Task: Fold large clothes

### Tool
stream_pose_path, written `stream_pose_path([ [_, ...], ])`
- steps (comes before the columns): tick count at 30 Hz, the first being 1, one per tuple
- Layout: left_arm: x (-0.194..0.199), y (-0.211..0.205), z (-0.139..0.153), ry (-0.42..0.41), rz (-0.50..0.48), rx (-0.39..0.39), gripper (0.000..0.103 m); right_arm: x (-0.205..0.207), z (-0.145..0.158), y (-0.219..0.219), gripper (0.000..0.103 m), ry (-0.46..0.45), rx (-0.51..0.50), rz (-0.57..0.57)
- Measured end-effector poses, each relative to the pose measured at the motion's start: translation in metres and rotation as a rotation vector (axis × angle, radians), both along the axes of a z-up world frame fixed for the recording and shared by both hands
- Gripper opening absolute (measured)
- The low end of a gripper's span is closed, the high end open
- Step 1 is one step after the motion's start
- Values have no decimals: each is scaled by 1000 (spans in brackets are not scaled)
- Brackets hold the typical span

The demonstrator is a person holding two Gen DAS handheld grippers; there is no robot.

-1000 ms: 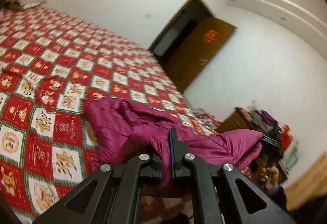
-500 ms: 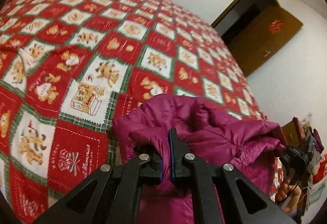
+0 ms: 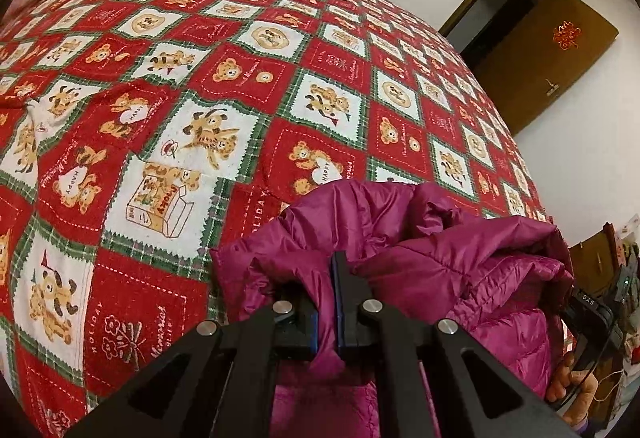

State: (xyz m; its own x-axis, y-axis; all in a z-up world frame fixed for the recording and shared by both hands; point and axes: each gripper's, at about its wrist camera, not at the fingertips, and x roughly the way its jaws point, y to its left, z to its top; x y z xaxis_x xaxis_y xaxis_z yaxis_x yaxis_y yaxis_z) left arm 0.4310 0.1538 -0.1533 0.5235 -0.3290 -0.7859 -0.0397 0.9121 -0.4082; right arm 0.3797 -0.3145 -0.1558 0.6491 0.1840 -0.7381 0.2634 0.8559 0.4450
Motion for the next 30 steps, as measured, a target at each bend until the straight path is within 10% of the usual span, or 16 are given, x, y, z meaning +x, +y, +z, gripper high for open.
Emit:
stream_pose_path([
  [12,-11,27,44,-37,-34,-110,6,9,-14,13,13,12,-64,14],
  [18,-10,74,57,-53,0,-464,15,8,-18,7,13,8,-23,10],
  [20,-16,97,72,-128,105,-402,34,7,-19,4,13,5,3,8],
  [22,-24,109,87,-195,188,-342,77,7,-18,0,16,2,39,11],
  [28,-35,66,109,-277,125,-55,80,-1,6,-16,30,-81,180,16],
  [30,-35,45,105,-279,74,14,80,-10,21,-20,59,-114,197,6],
])
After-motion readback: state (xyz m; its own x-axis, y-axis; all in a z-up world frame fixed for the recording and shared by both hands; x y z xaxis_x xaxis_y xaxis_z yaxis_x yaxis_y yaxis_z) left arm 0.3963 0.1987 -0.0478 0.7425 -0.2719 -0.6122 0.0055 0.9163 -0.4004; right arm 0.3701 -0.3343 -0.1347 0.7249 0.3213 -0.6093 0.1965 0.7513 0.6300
